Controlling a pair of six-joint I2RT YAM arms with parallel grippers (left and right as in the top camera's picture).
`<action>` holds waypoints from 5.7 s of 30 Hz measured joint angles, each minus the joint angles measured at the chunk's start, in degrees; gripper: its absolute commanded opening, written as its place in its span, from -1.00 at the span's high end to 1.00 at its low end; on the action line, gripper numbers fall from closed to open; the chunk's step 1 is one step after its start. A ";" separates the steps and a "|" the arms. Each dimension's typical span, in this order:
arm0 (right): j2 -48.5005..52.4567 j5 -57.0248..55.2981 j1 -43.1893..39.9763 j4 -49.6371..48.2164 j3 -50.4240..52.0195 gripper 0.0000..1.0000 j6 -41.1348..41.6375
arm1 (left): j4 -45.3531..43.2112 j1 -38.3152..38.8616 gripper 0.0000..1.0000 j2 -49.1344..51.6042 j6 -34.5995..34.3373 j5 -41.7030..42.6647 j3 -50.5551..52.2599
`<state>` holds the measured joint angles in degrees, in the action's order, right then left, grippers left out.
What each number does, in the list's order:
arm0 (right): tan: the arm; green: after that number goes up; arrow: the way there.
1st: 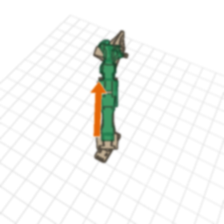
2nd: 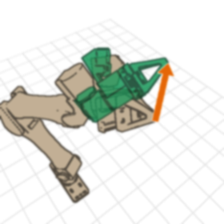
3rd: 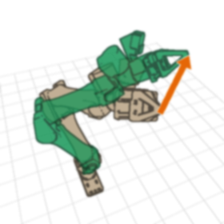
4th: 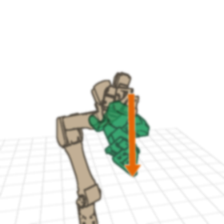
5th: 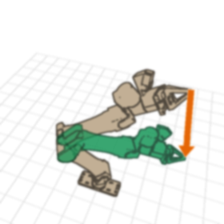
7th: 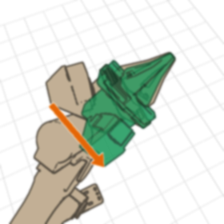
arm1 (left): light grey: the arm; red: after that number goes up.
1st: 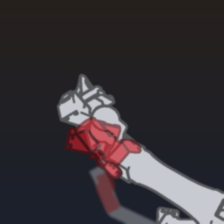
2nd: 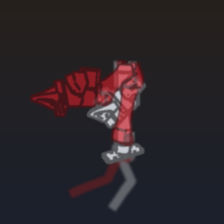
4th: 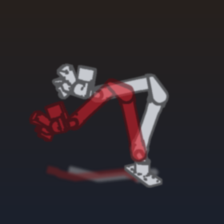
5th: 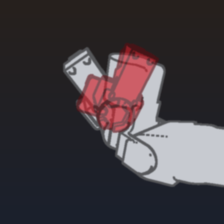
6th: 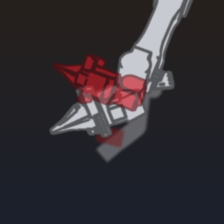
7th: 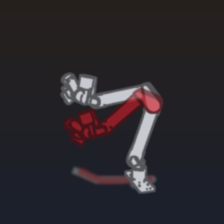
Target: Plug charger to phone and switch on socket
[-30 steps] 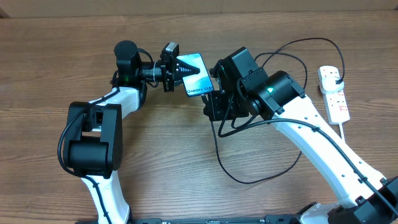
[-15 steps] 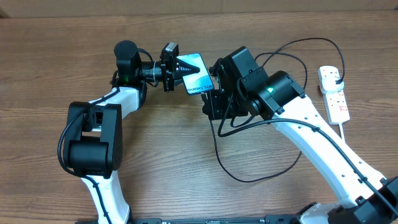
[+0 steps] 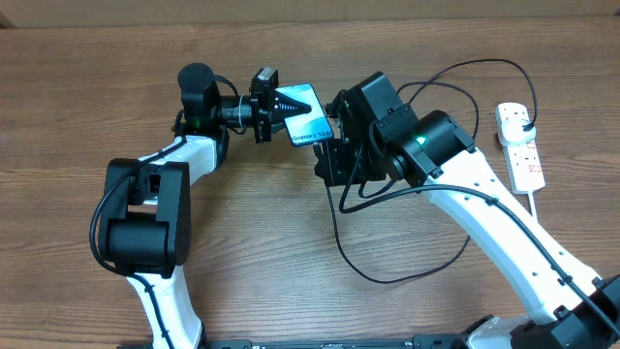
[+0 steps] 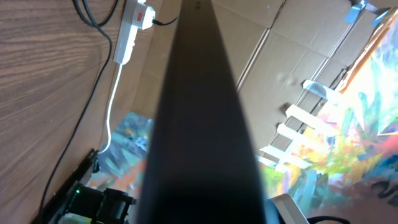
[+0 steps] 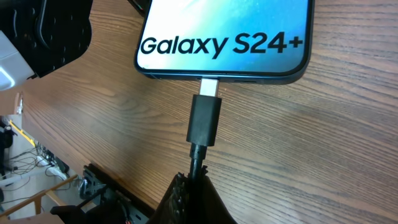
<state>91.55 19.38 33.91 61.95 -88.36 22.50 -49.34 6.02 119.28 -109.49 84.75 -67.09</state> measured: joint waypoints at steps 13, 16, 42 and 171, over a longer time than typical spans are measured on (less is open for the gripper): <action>0.00 0.13 0.00 -0.24 0.00 0.92 0.04 | 0.00 0.00 0.91 0.00 -1.64 0.00 0.00; 0.00 0.13 0.00 -0.20 0.00 0.92 0.00 | -0.02 0.00 0.91 0.00 -1.64 0.00 0.00; 0.00 -0.13 0.04 -0.48 0.00 0.92 -0.90 | -0.31 0.63 0.91 0.00 2.99 0.11 0.00; -32.61 -45.75 5.49 -0.44 -1.84 -1.00 0.15 | 104.74 14.47 0.92 0.13 100.65 -44.65 -28.85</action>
<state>58.94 -26.37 39.40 61.52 -90.19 22.65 55.40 20.49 119.42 -8.84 40.10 -95.94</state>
